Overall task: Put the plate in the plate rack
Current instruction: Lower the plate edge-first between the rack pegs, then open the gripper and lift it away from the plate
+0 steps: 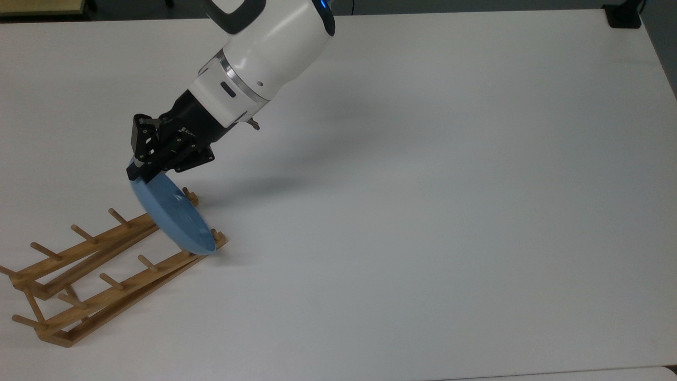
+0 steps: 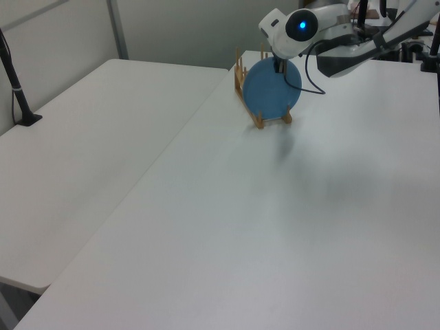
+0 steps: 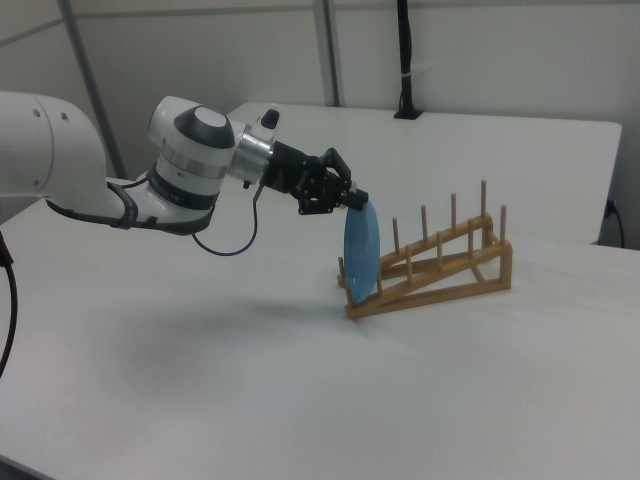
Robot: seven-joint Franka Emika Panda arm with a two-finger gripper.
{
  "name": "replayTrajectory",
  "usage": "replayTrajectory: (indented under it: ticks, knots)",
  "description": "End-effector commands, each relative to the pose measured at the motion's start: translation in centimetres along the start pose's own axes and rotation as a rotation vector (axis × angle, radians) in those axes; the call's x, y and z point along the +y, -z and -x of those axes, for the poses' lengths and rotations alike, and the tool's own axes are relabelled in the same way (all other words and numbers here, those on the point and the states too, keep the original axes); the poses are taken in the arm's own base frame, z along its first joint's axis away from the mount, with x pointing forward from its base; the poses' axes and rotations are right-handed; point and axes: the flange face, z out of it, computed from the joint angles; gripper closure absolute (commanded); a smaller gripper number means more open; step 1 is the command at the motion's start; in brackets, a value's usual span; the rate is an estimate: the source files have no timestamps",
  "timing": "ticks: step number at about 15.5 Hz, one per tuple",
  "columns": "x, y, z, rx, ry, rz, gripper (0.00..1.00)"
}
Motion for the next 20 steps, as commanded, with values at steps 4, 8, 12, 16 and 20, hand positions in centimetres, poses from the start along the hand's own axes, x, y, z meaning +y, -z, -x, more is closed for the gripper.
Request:
replayTrajectory:
  ticks: [4,8,12,16,20]
  knots:
    - [0.5,-0.5,0.3,0.025,-0.074,-0.048,0.3]
    - [0.8,0.6,-0.1,0.019,-0.152,-0.121,0.0]
    - [1.5,3.0,-1.2,0.03,-0.228,-0.19,0.0]
    - [2.1,8.2,-2.0,-0.006,-0.323,-0.329,0.0]
    - [1.7,14.4,-2.3,-0.164,-0.431,-0.649,0.0]
